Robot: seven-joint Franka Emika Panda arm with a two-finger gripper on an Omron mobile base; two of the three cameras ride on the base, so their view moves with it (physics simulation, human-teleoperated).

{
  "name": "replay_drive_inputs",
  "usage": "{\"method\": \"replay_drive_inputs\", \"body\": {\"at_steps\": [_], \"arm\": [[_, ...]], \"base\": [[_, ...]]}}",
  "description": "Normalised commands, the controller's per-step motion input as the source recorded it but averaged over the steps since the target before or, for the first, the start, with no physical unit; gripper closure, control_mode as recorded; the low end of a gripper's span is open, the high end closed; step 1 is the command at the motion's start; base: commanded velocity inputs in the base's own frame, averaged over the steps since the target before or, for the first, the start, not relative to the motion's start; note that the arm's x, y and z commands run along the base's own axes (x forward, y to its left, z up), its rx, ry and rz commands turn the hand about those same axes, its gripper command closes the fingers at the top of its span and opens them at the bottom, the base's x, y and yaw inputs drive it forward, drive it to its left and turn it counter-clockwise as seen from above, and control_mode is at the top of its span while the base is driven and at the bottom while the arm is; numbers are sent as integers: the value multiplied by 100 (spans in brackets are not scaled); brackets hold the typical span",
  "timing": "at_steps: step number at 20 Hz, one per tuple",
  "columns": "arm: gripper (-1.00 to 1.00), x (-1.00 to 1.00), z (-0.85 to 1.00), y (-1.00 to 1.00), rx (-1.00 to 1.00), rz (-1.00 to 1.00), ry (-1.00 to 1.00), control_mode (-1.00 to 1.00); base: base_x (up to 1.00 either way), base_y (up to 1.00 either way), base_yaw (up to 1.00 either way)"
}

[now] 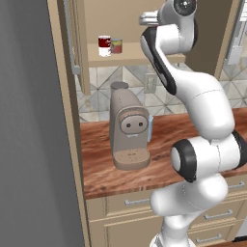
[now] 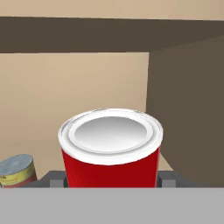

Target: Stack two cans on top of the other two cans in the cabinet.

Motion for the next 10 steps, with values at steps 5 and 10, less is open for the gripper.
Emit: {"method": "replay_drive_inputs", "body": {"at_steps": [5,10], "arm": [[100,5,-25,-11,0,-1,0,-100],[100,2,-25,-34,0,0,0,-100]], "base": [[0,0,0],[0,0,0]]}}
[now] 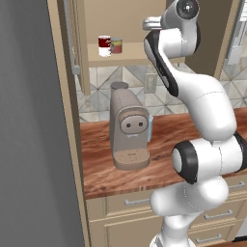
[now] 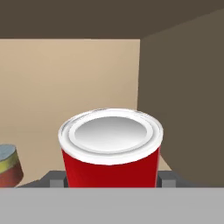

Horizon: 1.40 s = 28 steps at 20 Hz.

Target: Stack two cans on top of the other two cans in the cabinet.

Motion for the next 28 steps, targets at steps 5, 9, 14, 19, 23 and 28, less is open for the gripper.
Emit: {"method": "replay_drive_inputs", "body": {"at_steps": [5,9,14,19,23,28], "arm": [[100,13,-9,-27,0,0,0,-100],[100,15,0,-5,0,0,0,-100],[100,25,0,0,0,0,0,-100],[100,29,0,1,0,0,0,-100],[100,26,6,1,0,0,0,-100],[100,23,11,4,0,0,0,-100]], "base": [[0,0,0],[0,0,0],[0,0,0],[0,0,0],[0,0,0],[0,0,0]]}}
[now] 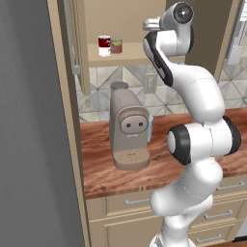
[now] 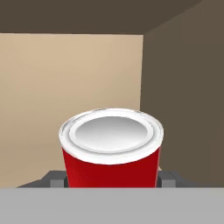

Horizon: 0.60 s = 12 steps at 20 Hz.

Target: Stack two cans on top of the other two cans in the cabinet.

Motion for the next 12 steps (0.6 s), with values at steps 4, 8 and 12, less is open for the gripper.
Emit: {"method": "replay_drive_inputs", "body": {"at_steps": [4,8,12], "arm": [[100,22,4,6,0,0,0,-100],[100,23,0,4,0,0,0,-100],[100,21,0,0,0,0,0,-100]], "base": [[0,0,0],[0,0,0],[0,0,0]]}}
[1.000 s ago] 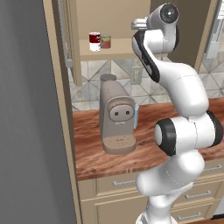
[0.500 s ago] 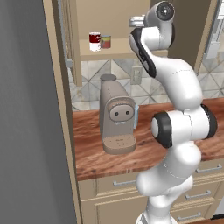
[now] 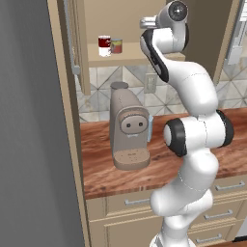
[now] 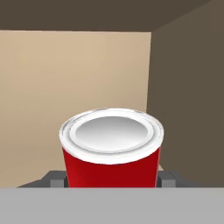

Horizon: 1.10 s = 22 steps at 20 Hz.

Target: Stack two cans on top of the other two cans in the cabinet.

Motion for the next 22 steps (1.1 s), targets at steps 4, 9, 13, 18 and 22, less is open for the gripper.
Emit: {"method": "replay_drive_inputs", "body": {"at_steps": [4,9,13,18,22], "arm": [[100,30,0,0,0,0,1,-100],[100,20,0,-8,1,0,3,-100],[100,19,0,-13,2,0,3,-100],[100,18,0,-6,0,0,0,-100],[100,1,0,0,0,0,0,-100]], "base": [[0,0,0],[0,0,0],[0,0,0],[0,0,0],[0,0,0]]}}
